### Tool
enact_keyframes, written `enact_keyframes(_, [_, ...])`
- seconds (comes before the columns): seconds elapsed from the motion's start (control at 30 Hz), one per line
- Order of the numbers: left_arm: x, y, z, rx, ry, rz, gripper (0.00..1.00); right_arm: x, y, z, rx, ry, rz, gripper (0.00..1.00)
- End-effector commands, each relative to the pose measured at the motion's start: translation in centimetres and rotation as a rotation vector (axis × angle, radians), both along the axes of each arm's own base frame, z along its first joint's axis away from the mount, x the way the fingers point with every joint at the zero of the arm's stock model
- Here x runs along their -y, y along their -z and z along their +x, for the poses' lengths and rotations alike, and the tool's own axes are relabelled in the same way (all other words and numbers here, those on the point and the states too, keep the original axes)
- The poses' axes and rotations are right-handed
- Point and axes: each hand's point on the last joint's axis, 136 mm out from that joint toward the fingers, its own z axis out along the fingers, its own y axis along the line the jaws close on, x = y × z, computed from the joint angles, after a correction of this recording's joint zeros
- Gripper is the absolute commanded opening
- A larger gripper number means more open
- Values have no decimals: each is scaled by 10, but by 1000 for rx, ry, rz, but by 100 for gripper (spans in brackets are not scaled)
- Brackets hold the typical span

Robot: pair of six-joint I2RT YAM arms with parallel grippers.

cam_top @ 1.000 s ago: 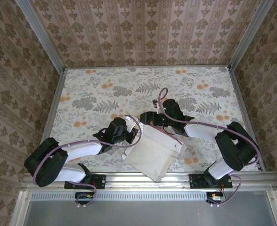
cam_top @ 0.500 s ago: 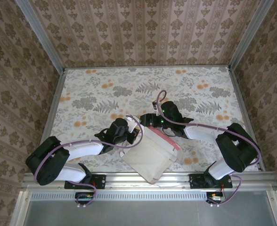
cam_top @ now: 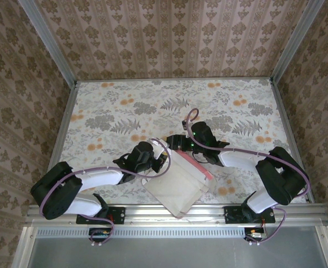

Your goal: Fold the paper box

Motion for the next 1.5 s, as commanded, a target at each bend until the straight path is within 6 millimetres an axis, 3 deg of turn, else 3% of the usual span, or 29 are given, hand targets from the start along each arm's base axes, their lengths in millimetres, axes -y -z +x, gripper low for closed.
enact_keyframes(0.0, [8,-1,-5,-19,18,-11,0,0,4,-3,14,6,-12,74])
enact_keyframes(0.43, [6,-2,-5,-13,10,-1,0,1,23,-10,-6,0,-78,73])
enact_keyframes(0.7, [5,-8,-4,-12,6,-7,1,-1,24,-12,-10,-10,-72,70])
enact_keyframes(0.8, [1,-11,-3,-18,-3,-13,5,-1,23,-15,-8,-22,-74,69])
enact_keyframes(1.1, [-13,-32,-6,-37,-5,-63,32,-2,22,-18,-8,-48,-82,67])
enact_keyframes(1.3, [-39,-30,-10,-112,-58,-100,40,-3,19,-18,-3,-52,-80,67])
enact_keyframes(1.47, [-57,-25,-5,-189,-116,-196,41,-5,17,-17,-3,-58,-78,66])
